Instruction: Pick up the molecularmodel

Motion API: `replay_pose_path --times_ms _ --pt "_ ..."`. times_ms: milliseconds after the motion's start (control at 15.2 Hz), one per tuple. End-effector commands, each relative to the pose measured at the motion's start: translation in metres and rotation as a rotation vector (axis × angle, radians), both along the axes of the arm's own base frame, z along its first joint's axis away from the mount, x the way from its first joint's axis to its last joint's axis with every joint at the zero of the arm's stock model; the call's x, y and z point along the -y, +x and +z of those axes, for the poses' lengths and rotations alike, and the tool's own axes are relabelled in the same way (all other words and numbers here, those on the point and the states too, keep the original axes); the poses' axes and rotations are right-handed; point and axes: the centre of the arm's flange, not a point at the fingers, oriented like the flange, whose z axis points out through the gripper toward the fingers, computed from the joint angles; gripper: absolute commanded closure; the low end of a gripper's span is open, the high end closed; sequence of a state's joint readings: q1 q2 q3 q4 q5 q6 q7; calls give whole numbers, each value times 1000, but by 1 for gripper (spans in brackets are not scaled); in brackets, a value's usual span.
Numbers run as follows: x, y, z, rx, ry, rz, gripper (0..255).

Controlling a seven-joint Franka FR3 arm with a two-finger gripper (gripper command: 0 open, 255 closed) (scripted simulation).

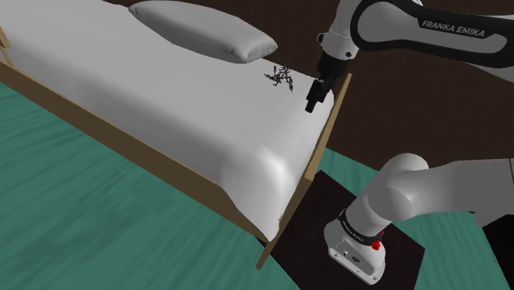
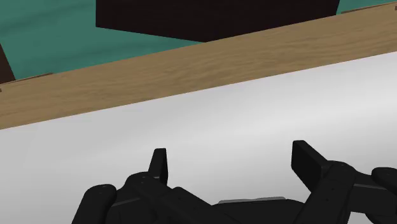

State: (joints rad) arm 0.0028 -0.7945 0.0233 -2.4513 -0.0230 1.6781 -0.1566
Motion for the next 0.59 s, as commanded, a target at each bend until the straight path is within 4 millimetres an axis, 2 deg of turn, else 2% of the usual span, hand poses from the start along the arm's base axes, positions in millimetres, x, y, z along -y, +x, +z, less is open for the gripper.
replay_pose_path --times_ms 0,528 --pt "0 0 0 0 0 0 0" --pt "54 105 27 -70 102 61 0"
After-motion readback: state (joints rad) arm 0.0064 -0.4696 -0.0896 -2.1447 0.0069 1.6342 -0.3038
